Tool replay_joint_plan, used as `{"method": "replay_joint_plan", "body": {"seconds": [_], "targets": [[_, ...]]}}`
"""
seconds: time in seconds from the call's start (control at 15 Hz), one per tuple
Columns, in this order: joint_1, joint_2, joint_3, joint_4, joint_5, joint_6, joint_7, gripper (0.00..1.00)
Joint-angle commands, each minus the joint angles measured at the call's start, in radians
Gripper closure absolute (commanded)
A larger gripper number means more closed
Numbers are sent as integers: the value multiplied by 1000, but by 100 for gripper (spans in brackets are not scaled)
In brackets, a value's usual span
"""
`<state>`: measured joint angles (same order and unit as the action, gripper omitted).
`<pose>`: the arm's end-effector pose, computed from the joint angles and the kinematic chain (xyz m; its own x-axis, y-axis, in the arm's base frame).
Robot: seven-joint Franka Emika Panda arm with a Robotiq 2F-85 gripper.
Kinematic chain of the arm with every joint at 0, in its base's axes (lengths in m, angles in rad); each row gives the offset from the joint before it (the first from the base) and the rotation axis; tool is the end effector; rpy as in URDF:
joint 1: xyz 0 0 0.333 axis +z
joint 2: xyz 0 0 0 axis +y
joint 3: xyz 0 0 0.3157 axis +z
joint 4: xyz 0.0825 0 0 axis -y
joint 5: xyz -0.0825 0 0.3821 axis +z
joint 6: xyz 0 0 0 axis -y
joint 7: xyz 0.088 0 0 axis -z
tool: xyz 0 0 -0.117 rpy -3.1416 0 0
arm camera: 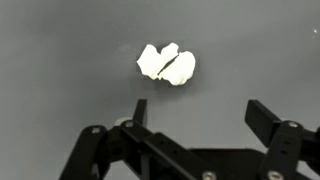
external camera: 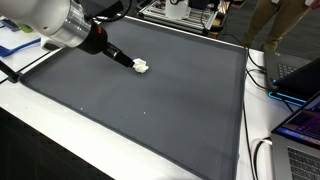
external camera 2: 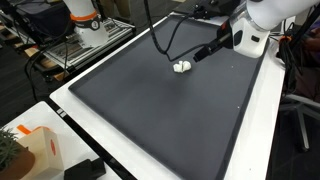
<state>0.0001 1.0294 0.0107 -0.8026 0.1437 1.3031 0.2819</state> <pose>0.7207 0.0242 0.2622 0.8210 -0.2295 -0.5228 -0.2705 -0.9627 -0.0021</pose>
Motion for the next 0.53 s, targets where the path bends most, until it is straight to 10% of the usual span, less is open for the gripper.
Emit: {"method": "replay_joint_plan", "body": {"seconds": [0.0, 0.47], "targets": [[-2, -92, -1, -180, 7, 151, -18, 0], [-8, -290, -3, -488, 14, 469, -77, 0]]}}
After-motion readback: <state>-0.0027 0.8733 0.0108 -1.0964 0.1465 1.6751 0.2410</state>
